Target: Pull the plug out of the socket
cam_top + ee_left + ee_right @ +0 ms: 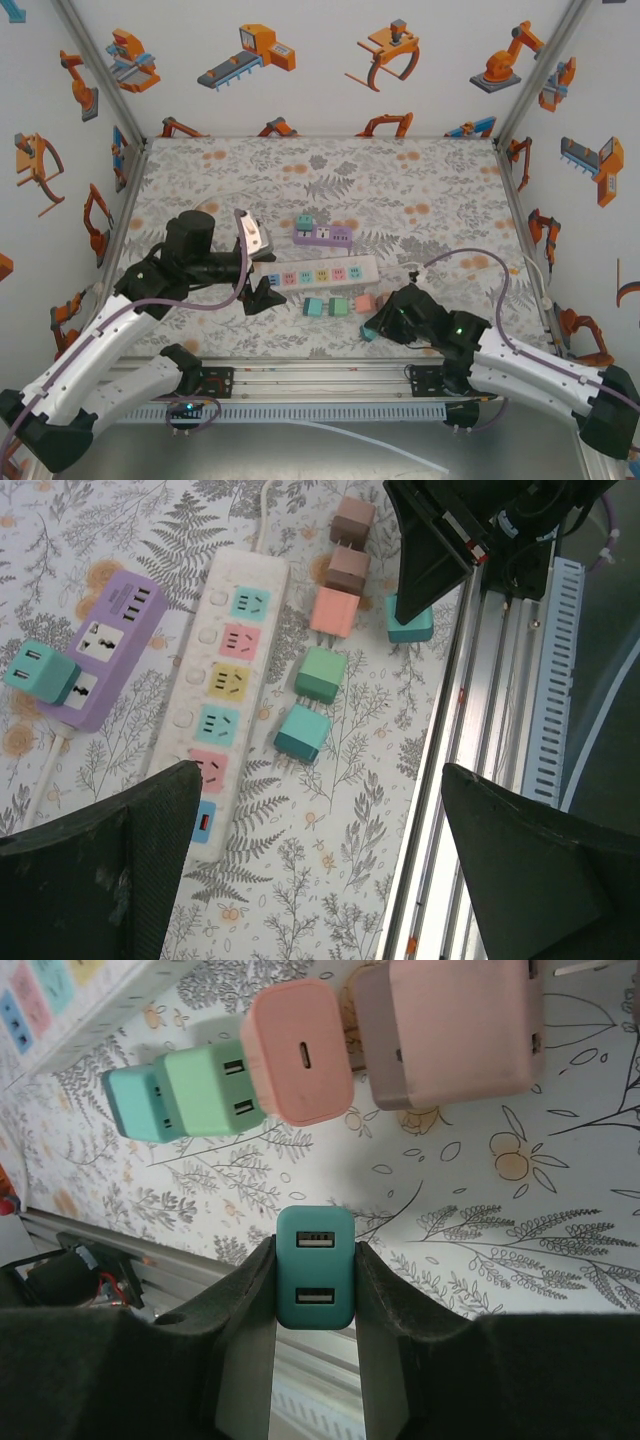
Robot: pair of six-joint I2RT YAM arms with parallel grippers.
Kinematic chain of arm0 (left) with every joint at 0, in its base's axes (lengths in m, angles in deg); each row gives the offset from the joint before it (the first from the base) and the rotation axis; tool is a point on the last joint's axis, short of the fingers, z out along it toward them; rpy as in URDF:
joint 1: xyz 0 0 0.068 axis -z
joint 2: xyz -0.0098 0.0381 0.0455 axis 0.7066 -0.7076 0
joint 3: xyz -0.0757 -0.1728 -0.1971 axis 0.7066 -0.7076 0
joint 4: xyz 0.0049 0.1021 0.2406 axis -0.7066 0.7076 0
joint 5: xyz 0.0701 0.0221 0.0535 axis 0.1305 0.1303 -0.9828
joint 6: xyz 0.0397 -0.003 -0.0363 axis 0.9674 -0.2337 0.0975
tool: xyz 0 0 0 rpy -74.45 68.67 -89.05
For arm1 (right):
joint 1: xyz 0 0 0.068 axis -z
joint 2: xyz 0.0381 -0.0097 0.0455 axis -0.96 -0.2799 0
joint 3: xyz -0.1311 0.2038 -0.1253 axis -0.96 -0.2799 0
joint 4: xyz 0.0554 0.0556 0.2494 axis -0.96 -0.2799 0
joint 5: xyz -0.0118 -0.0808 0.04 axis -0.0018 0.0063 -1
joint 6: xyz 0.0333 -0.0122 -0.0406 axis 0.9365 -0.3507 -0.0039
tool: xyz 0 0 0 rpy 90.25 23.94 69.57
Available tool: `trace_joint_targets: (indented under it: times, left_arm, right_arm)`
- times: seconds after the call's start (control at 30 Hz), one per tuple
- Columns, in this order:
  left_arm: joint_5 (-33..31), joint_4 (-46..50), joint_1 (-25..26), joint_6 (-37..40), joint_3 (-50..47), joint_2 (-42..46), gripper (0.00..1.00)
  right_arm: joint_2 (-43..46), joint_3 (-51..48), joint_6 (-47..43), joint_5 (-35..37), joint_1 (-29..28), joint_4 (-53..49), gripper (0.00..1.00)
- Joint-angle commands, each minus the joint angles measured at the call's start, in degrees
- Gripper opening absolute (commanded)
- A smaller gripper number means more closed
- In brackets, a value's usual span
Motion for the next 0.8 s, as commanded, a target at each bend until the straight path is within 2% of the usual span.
trace_joint_targets:
  times: [0.0, 0.23, 0.37, 0.6, 0.77]
  left_arm:
    - [-0.6, 0.6, 0.4, 1.0, -0.1, -0.4, 0.97]
    - [-1.1, 0.7, 0.6, 1.0, 0.4, -2.0, 0.97]
    - [-1.7, 0.7, 0.8, 1.0, 0.4, -2.3, 0.97]
    - [-2.7, 0.7, 0.9, 1.1, 0.2, -2.5, 0.97]
    - [-3.0, 0.6, 1.1, 0.9, 0.3, -3.0, 0.97]
  right_arm:
    - [-0.4, -1.5, 2.2, 2.2, -0.6, 5.7, 0.29]
    - [0.3, -3.5, 2.8, 3.0, -1.4, 4.3, 0.36]
    - [1.6, -5.3, 4.2, 3.5, -1.8, 3.9, 0.44]
    - [4.3, -6.6, 5.6, 4.6, -2.5, 0.1, 0.48]
    - [6.6, -6.0, 6.1, 5.0, -2.5, -4.1, 0.58]
